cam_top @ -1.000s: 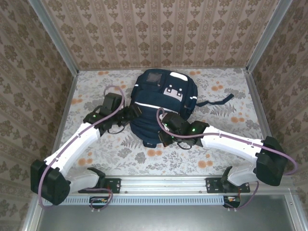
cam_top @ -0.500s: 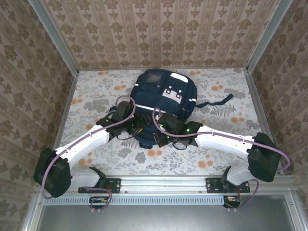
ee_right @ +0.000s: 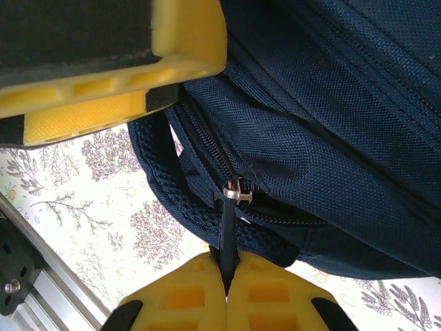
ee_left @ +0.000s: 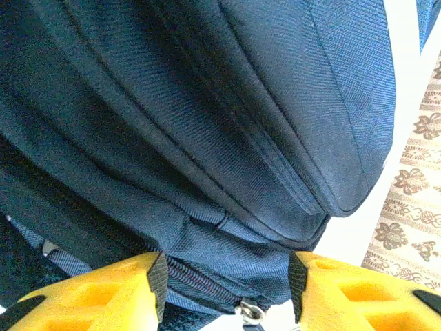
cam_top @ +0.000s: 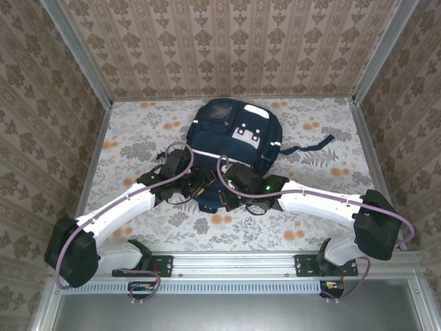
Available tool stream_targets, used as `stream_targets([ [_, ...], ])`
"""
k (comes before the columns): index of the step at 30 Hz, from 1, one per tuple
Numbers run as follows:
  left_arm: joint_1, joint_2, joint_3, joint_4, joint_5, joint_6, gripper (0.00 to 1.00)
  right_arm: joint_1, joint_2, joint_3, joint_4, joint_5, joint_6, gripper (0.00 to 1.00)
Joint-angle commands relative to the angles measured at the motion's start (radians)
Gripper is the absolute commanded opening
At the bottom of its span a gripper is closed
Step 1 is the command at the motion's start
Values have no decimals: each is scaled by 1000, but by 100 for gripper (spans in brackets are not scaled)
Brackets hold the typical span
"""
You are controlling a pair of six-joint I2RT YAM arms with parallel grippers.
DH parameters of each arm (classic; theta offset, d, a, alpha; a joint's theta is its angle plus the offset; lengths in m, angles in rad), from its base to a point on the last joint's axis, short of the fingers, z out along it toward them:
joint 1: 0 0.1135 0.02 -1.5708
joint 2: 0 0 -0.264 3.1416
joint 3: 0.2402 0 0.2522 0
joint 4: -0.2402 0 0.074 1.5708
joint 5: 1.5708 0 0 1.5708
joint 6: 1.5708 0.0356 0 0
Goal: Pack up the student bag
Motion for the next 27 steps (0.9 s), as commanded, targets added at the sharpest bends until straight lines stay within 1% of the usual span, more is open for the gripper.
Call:
stream_targets([
  [1, -9, -19, -26, -43, -28, -62, 52, 18, 11, -4, 96, 25, -8, 0],
  [8, -24, 37, -44, 3, -27, -123, 50, 50, 41, -4, 169, 37, 9, 0],
  [11, -26, 62, -36, 2, -63, -123, 50, 75, 71, 5, 193, 37, 7, 0],
  [12, -23, 71, -32, 4, -75, -121, 49, 83, 83, 13, 192, 42, 3, 0],
  [13, -22, 81, -29, 12, -83, -118, 45, 89, 91, 18, 191, 47, 1, 0],
  [14, -19, 95, -24, 16, -86, -112, 39, 95, 100, 23, 189, 53, -3, 0],
  [18, -10, 119, 1, 5, -117, -78, 12, 99, 100, -2, 174, 105, -2, 0],
  [20, -3, 109, 3, -6, -134, -58, 3, 99, 92, -20, 155, 142, -3, 0],
  [21, 2, 101, 5, -16, -141, -50, 0, 99, 91, -27, 138, 168, 1, 0],
  [27, 50, 55, 14, -58, -157, -16, 0, 109, 100, -99, 100, 311, 45, 0],
])
